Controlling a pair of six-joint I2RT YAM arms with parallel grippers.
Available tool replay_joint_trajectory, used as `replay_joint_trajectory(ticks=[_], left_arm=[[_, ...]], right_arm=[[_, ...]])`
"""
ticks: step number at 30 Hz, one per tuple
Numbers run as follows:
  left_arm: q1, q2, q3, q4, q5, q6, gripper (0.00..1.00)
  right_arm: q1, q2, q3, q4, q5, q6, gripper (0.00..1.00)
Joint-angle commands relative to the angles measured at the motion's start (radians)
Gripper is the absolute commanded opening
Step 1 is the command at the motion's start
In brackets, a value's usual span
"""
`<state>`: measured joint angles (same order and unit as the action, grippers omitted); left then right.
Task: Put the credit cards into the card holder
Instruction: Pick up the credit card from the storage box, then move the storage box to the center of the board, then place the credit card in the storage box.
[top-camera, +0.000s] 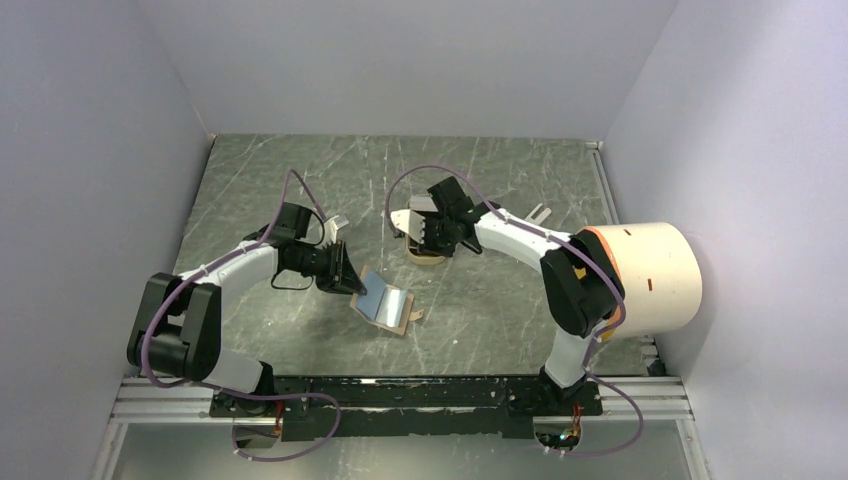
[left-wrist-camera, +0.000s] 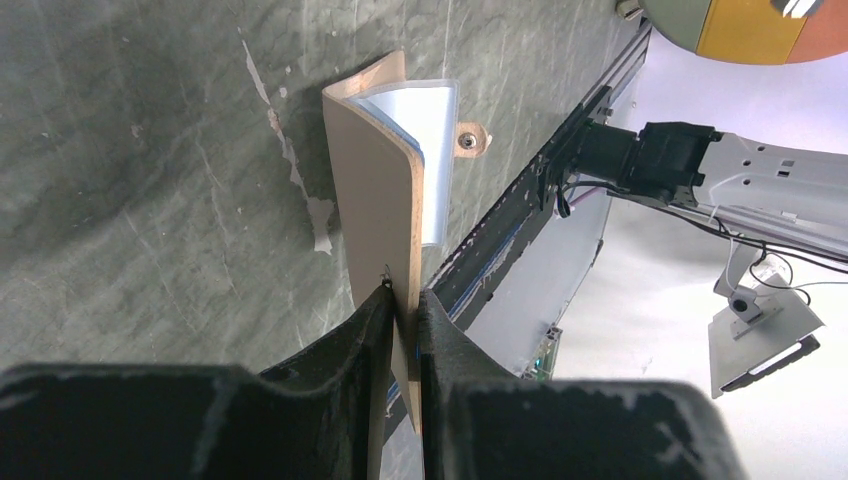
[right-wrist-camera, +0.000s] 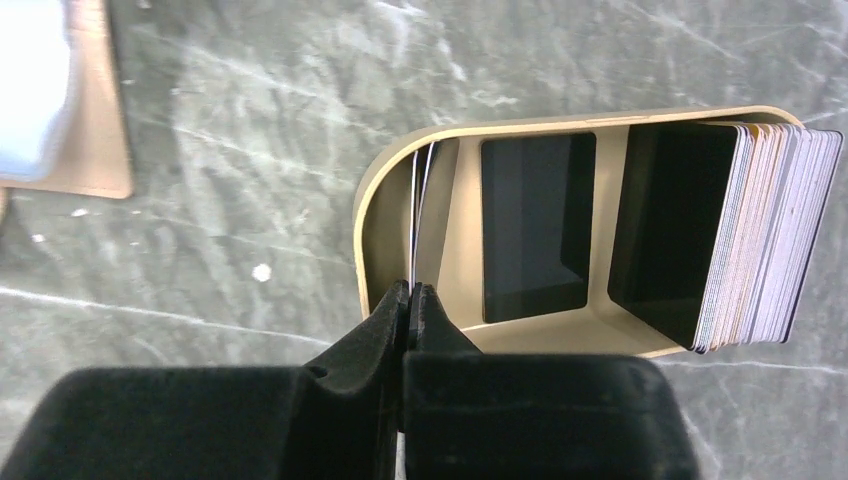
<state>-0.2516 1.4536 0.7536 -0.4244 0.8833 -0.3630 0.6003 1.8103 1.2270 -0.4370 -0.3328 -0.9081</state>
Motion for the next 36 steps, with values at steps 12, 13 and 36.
replay_joint_trajectory(ticks=[12, 13, 36], left_arm=[[-0.041, 0.006, -0.006, -0.017, -0.027, 0.006, 0.19], [-0.041, 0.007, -0.005, -0.016, -0.028, 0.006, 0.20], [-0.055, 0.017, -0.002, -0.021, -0.041, -0.029, 0.20]], right_arm=[[0.029, -0.040, 0.000, -0.060, 0.093, 0.053, 0.00], [0.023, -0.022, 0.022, -0.063, 0.096, 0.048, 0.00], [-0.063, 0.167, 0.236, 0.031, 0.119, -0.045, 0.24]])
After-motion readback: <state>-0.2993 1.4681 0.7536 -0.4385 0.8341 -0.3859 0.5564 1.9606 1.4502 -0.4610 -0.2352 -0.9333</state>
